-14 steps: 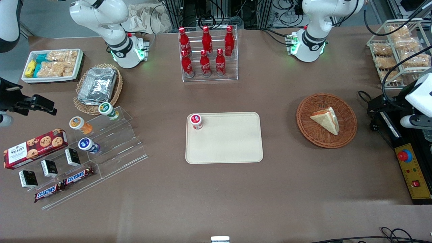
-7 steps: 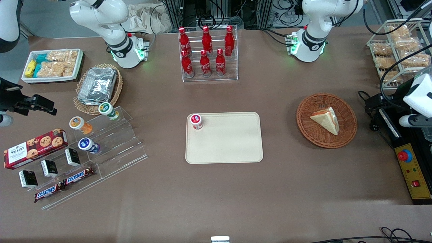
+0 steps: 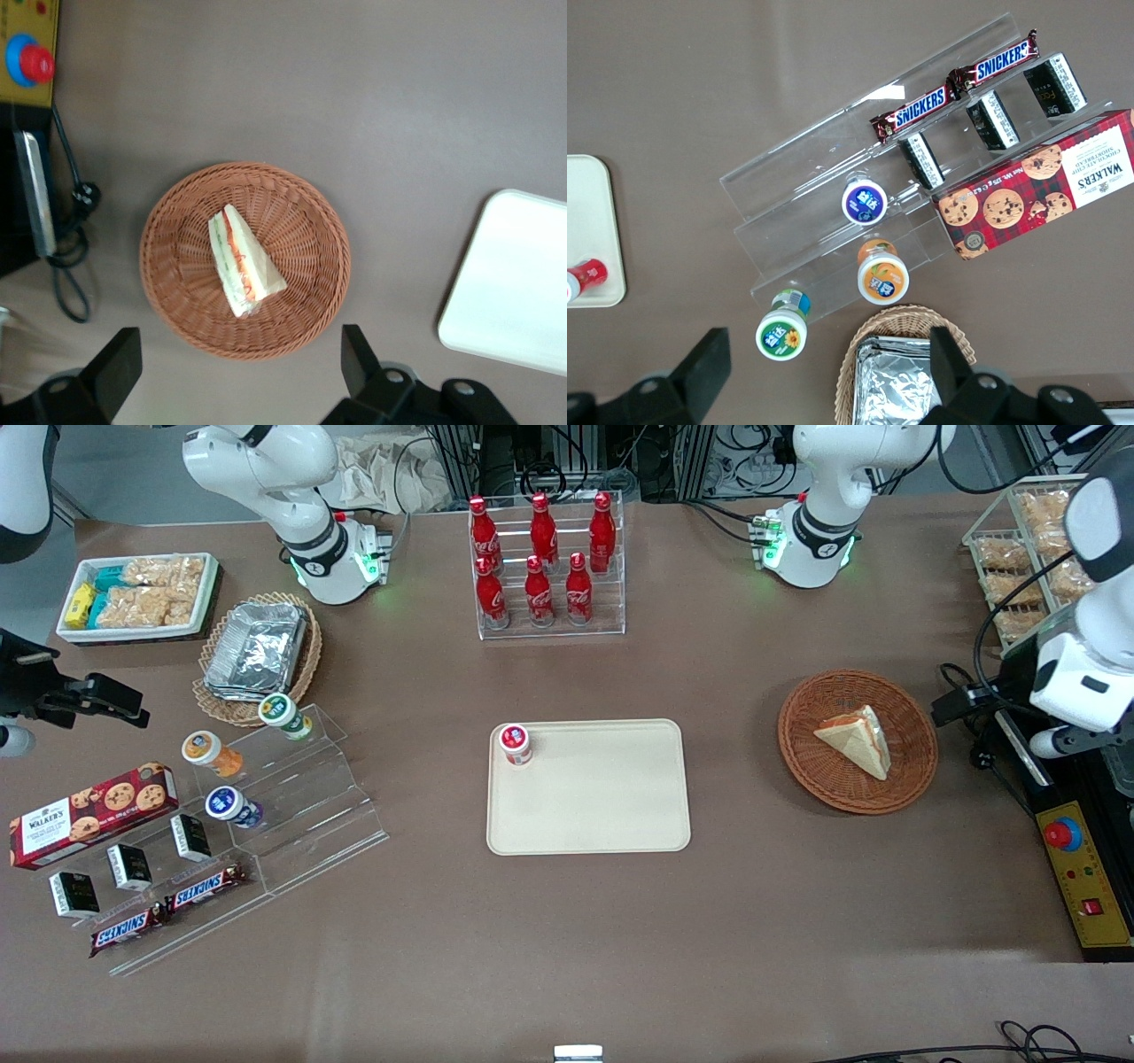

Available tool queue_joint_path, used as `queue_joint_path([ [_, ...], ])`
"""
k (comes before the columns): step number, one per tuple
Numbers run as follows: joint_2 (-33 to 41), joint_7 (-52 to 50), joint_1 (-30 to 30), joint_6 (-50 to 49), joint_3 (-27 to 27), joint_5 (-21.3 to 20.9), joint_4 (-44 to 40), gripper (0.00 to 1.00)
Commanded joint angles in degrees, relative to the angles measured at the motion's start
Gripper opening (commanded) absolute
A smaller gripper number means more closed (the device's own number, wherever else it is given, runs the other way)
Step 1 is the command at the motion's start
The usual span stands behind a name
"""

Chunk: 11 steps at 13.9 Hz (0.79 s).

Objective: Place sandwich from basket to tray
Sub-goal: 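Lower the open left gripper over the sandwich in the basket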

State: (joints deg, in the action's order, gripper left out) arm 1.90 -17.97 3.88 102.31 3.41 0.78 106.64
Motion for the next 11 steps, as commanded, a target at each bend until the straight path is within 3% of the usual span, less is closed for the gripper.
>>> queue_joint_path([
  [1,8.0,-9.2,-0.1,10.7,0.0,0.4,16.0,1.0],
  [6,8.0,-22.6,-0.4,18.0,0.1,0.3,25.1,1.0],
  [11,5.3,-27.3,-3.1,27.7,0.0,0.5,32.7,1.0],
])
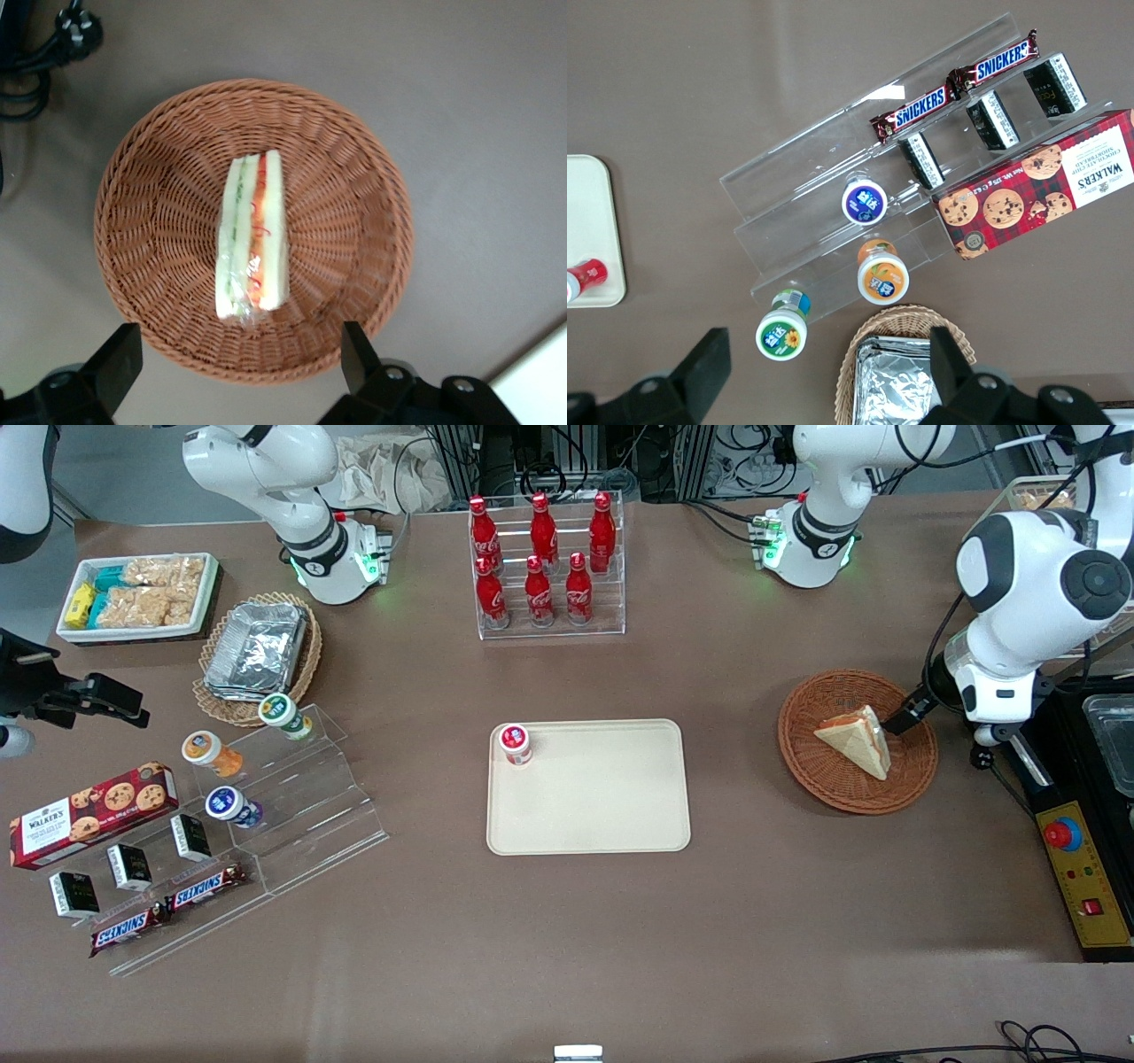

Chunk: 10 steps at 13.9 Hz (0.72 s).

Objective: Place sandwich from basket to tray
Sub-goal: 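Lower the open left gripper over the sandwich in the basket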

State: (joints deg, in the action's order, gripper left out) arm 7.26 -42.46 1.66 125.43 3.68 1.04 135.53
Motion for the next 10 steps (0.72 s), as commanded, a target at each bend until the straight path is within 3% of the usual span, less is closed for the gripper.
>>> queue_joint_path([
  [1,-1.4,-4.6,-0.9,6.1,-0.3,0.3,4.1,1.0],
  [10,-14.1,-8.3,-0.8,14.6,-0.3,4.8,4.0,1.0],
])
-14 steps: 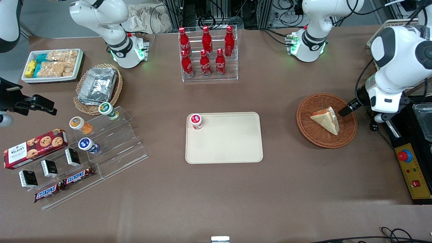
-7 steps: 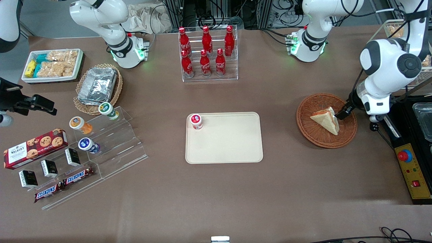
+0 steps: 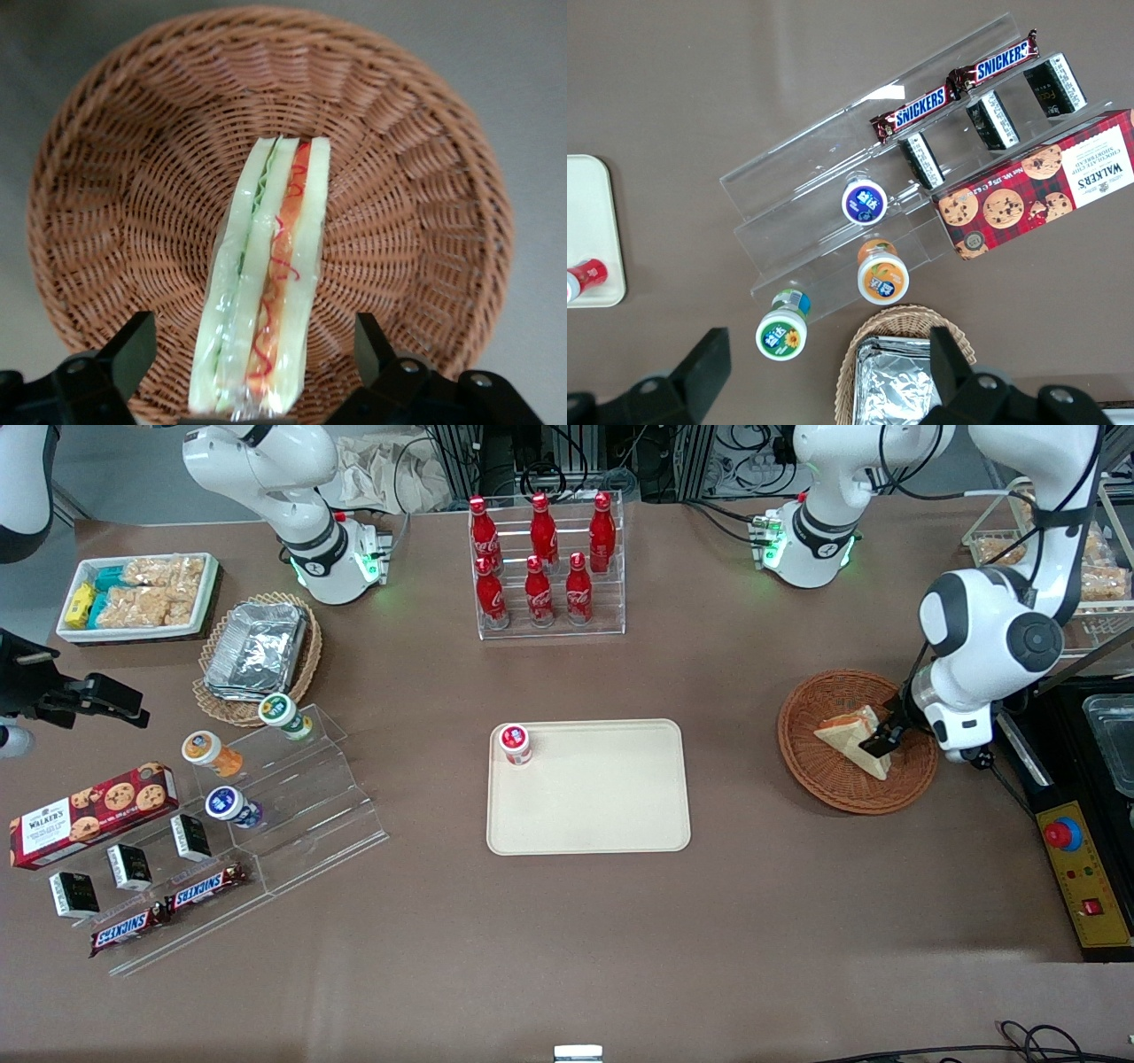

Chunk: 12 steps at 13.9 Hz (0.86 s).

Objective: Place sandwich from basket to tray
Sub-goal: 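Lower the open left gripper over the sandwich in the basket, then close the left gripper on the sandwich and lift it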

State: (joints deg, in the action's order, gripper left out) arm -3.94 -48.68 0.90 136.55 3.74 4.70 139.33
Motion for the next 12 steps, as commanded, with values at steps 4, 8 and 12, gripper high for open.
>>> queue_joint_path([
  [4,-6.5,-2.1,0.2,3.5,-0.5,1.2,-0.3,1.0],
  [8,-6.1,-2.3,0.2,3.5,-0.5,1.5,-0.5,0.76],
  [12,-4.5,-1.8,0.2,2.6,-0.6,1.5,-1.1,0.32],
])
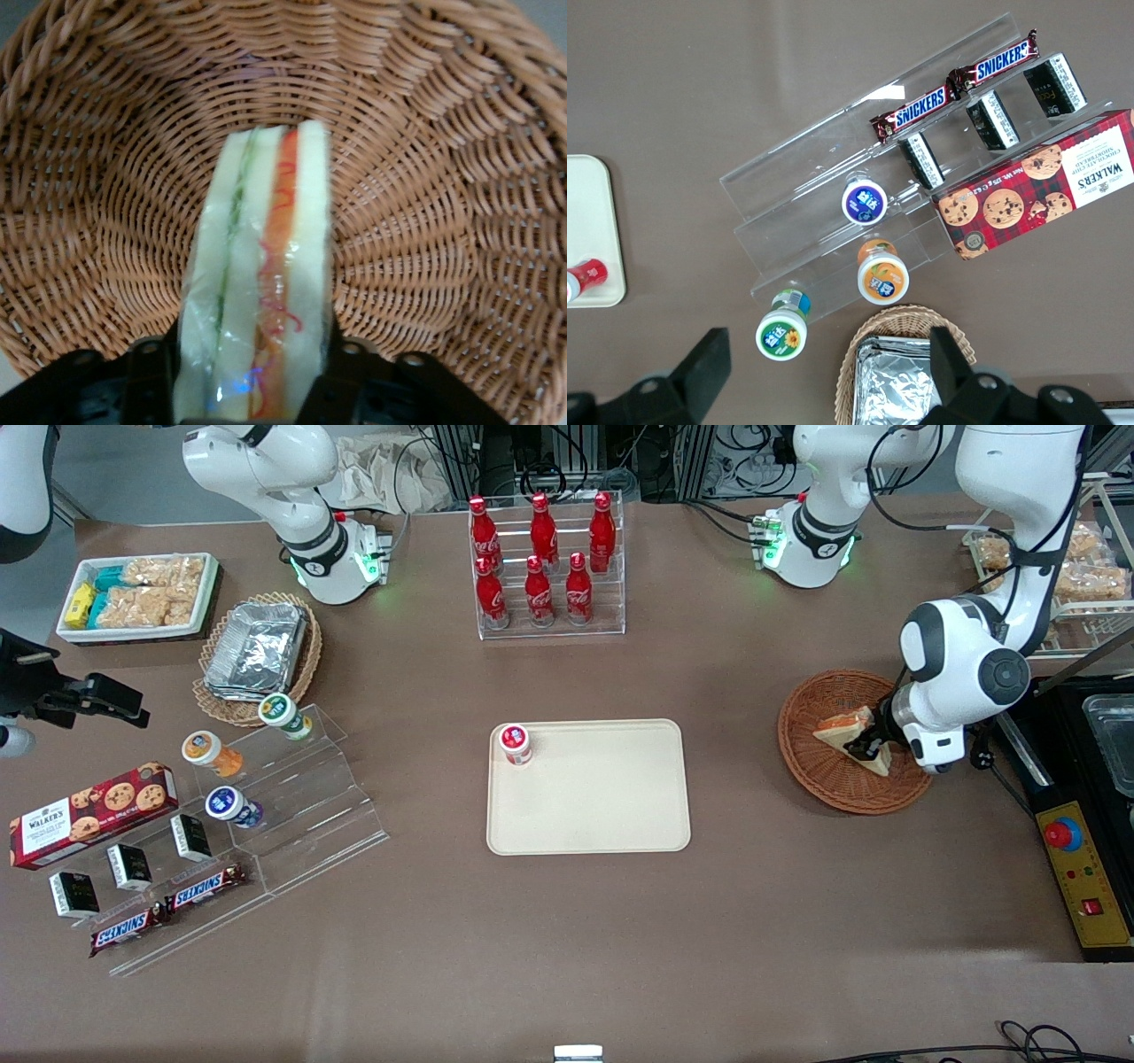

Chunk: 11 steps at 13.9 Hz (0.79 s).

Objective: Place sandwich from basket to tray
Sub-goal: 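Close the left gripper on the sandwich and lift it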

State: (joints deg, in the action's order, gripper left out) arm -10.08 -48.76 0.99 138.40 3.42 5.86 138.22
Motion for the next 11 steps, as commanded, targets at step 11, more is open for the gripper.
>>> queue_joint_path([
  [11,6.9,1.9,0.6,-38.7,-0.5,-0.9,-29.5,0.32],
])
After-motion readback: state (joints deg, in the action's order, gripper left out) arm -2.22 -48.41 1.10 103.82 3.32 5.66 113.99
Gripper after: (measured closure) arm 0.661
